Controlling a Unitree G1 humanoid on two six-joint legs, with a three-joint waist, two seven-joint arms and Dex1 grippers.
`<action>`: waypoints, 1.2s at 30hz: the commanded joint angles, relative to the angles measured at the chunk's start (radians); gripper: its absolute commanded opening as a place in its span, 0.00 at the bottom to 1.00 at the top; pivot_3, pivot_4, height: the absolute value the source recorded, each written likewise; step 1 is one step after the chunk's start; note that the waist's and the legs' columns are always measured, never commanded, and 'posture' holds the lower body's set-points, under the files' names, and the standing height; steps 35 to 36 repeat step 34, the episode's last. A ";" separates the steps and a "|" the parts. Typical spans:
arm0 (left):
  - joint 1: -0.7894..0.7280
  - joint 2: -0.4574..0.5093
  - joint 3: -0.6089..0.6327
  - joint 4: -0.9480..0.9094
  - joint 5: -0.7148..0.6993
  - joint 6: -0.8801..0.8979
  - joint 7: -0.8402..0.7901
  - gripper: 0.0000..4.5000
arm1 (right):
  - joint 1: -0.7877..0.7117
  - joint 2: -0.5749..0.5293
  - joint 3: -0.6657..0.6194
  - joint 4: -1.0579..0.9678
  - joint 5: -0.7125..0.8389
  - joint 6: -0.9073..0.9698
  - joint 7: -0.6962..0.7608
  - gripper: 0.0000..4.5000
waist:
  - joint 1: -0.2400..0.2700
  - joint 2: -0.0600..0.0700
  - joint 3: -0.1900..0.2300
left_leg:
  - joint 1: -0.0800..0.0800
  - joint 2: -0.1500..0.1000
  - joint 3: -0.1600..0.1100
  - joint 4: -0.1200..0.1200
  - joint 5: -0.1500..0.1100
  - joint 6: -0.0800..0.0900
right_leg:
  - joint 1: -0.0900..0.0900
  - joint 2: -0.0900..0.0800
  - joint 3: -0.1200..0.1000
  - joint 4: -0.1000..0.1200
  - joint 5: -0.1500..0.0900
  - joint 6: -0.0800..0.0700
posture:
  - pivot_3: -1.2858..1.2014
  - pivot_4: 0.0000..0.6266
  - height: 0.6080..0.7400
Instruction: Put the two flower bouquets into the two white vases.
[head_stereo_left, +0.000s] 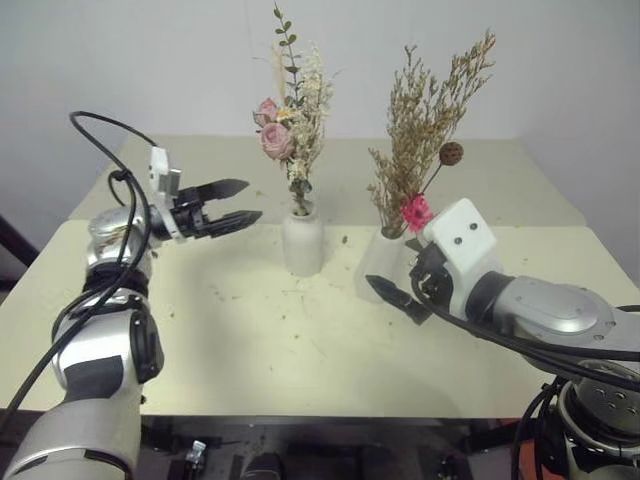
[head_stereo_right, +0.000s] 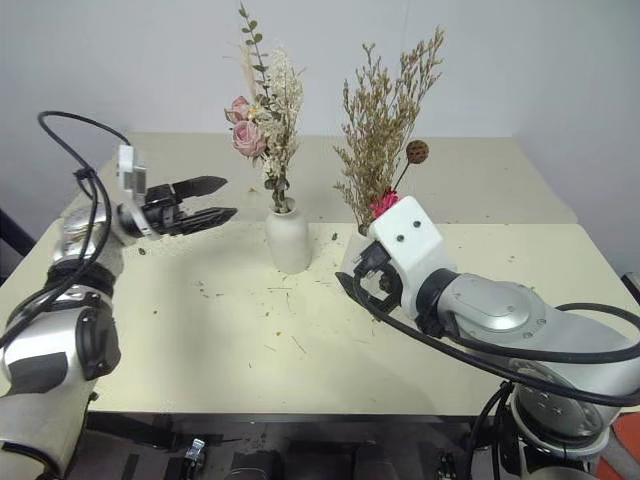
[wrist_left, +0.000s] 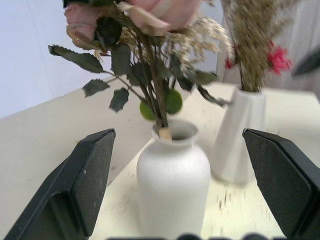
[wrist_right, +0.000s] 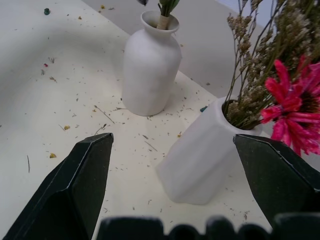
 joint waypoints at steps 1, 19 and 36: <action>0.118 0.078 -0.025 -0.272 -0.078 0.080 -0.044 0.99 | 0.017 -0.034 -0.112 -0.033 0.040 0.008 0.045 1.00 | -0.001 0.000 0.000 | 0.000 0.000 0.000 0.000 0.000 0.000 | 0.000 0.000 0.000 0.000 0.000 0.000 | 0.52 0.24 1.00; 0.680 0.319 0.187 -1.212 -0.445 0.572 0.164 0.99 | 0.574 -0.553 -0.580 0.246 -0.087 -0.510 0.736 1.00 | 0.003 0.000 0.000 | 0.003 0.003 0.003 0.000 0.000 0.000 | 0.005 0.001 0.000 -0.007 -0.003 0.004 | 0.52 0.24 1.00; 0.691 0.332 0.173 -1.170 -0.459 0.529 0.174 0.99 | 0.622 -0.556 -0.591 0.264 -0.112 -0.565 0.769 1.00 | 0.004 0.000 0.000 | 0.002 0.002 0.003 0.000 0.000 0.000 | 0.004 0.001 0.000 -0.009 -0.002 0.004 | 0.52 0.24 1.00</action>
